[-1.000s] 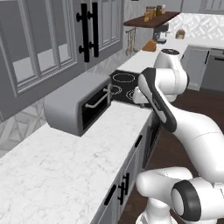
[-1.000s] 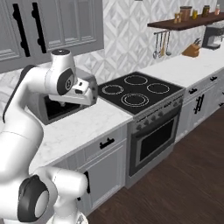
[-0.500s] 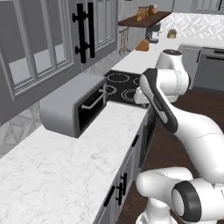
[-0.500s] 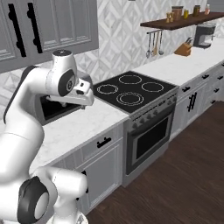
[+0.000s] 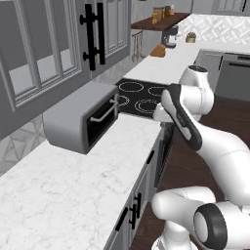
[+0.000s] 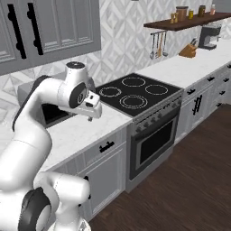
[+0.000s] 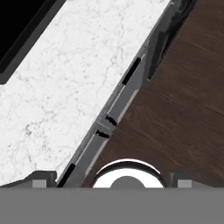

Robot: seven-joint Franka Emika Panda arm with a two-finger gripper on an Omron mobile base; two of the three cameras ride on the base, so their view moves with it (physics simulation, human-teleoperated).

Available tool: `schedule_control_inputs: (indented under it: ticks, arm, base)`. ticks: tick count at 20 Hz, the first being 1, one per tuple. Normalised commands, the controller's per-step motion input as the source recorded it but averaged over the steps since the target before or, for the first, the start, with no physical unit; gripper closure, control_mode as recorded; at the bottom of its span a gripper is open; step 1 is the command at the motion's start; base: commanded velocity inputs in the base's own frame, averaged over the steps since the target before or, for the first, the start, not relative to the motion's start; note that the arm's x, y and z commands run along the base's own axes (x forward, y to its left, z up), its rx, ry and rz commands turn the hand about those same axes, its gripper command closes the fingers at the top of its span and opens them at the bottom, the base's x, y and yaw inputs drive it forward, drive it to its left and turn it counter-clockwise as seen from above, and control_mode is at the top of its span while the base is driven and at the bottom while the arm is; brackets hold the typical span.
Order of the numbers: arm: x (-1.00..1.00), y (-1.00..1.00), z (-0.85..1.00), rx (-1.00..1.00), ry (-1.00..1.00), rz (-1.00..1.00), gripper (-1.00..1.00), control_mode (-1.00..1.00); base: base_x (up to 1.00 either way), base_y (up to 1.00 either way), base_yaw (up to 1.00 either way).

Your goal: Take a straw from the drawer in front and place it inside the glass cup on the dining counter.

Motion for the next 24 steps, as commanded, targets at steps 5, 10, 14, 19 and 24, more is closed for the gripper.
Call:
schedule_control_inputs:
  ticks: [5,10,14,19,24]
  arm:
    - [0.00,-0.99,-0.78,0.38,-0.02,0.00,-1.00,-1.00]
    - [0.00,-0.80,-0.79,0.38,0.00,0.00,-1.00,-1.00]
    - [0.12,-0.33,-0.63,0.31,0.04,0.00,-1.00,-1.00]
    - [0.39,-0.02,-0.42,0.16,0.01,0.00,-1.00,-1.00]
    - [0.27,0.00,-0.33,0.14,0.00,0.00,-1.00,-1.00]
  base:
    - [0.00,0.00,0.00]
    - [0.00,0.00,0.00]
    - [0.00,0.00,0.00]
    - [0.00,0.00,0.00]
    - [0.00,0.00,0.00]
